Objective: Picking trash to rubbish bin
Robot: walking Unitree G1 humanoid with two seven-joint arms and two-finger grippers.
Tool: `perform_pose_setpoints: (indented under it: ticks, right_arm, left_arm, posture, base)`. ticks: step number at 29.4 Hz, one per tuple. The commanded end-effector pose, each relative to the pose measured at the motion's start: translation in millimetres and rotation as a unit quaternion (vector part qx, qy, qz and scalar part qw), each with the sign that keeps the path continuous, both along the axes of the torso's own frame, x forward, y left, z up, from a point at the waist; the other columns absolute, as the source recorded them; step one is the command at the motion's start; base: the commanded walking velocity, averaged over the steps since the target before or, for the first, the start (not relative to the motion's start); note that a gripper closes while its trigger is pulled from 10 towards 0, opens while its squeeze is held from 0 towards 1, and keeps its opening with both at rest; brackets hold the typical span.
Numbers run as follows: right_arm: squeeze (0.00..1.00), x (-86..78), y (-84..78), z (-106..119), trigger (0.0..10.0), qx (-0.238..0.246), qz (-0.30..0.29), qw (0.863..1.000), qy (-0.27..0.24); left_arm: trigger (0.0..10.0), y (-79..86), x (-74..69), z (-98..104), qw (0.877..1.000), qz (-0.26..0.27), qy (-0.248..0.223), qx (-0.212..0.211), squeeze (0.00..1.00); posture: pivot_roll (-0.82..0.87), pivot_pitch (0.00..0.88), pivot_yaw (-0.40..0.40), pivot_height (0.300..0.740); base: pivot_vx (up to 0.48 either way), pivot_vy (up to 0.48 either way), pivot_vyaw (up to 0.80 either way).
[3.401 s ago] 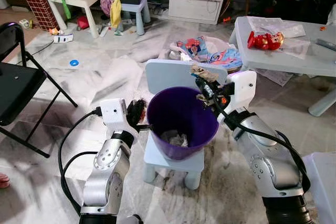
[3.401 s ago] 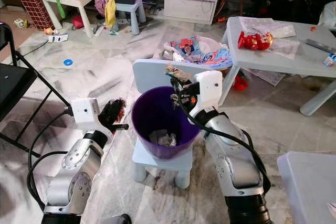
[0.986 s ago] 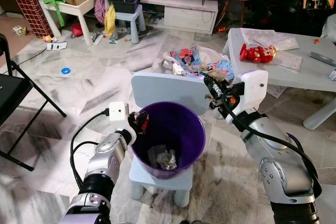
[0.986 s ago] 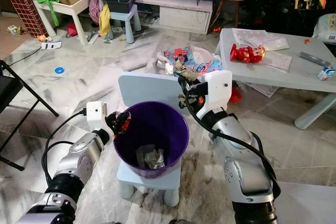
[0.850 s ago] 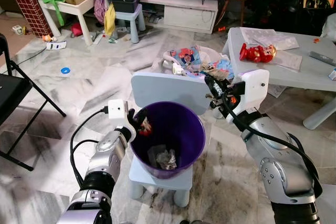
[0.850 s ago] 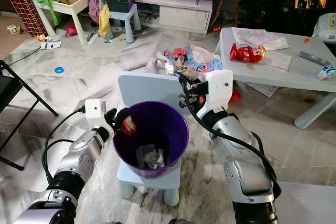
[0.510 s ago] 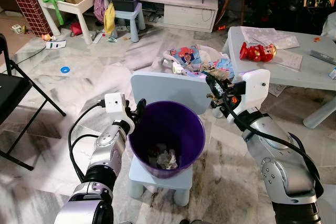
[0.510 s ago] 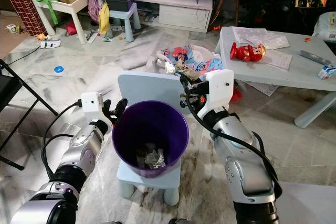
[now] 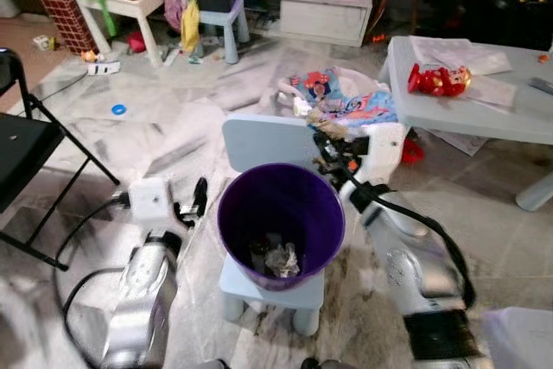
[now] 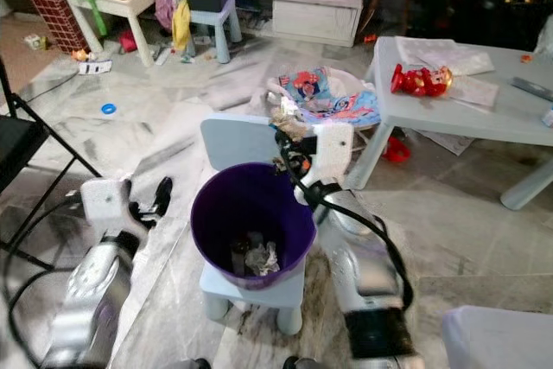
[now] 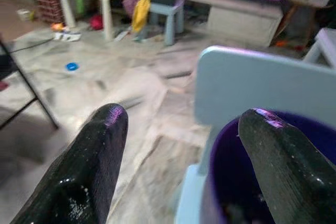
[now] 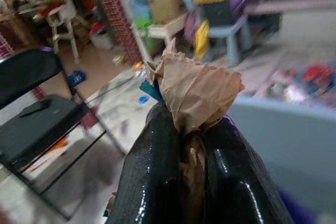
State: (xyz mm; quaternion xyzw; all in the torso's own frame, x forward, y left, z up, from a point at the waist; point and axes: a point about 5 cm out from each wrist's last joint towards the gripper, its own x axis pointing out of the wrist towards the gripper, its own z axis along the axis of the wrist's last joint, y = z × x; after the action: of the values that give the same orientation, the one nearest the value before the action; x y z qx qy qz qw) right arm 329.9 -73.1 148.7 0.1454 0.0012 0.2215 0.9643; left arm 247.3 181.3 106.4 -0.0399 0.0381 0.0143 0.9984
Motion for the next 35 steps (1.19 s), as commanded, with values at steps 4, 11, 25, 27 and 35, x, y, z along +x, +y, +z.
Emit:
perform_pose_setpoints:
  ticks: [4,11,25,27,35]
  right_arm:
    - [0.00,10.4,12.7,-18.2,10.0,-0.002,0.013,0.999,0.041]
    - [0.00,10.1,32.3,-56.1,10.0,-0.061,0.052,0.989,0.126]
    - [1.00,13.3,38.3,-59.6,10.0,-0.052,0.030,0.993,0.097]
    - [1.00,13.3,38.1,-58.7,10.0,-0.054,0.031,0.994,0.090]
    - [1.00,13.5,36.0,-59.1,10.0,-0.067,0.031,0.995,0.073]
  left_arm:
    - [10.0,6.7,-29.7,-1.4,0.999,0.004,0.033,0.019,0.00]
    - [10.0,13.9,-62.2,-3.2,0.995,0.004,0.096,0.017,0.00]
    - [10.0,8.2,-60.3,3.1,0.992,-0.029,0.119,0.018,0.00]
    - [10.0,7.3,-58.5,3.7,0.992,-0.031,0.119,0.017,0.00]
    - [10.0,1.4,-50.2,7.0,0.992,-0.042,0.116,0.012,0.00]
  posture:
    - [0.27,0.118,-0.015,0.740]
    - [0.32,0.115,-0.018,0.740]
    - [0.30,0.124,-0.001,0.740]
    - [0.30,0.124,-0.001,0.740]
    - [0.29,0.135,-0.003,0.740]
  base:
    - [0.000,0.000,0.00]
    - [0.000,0.000,0.00]
    - [0.000,0.000,0.00]
    - [0.000,0.000,0.00]
    - [0.000,0.000,0.00]
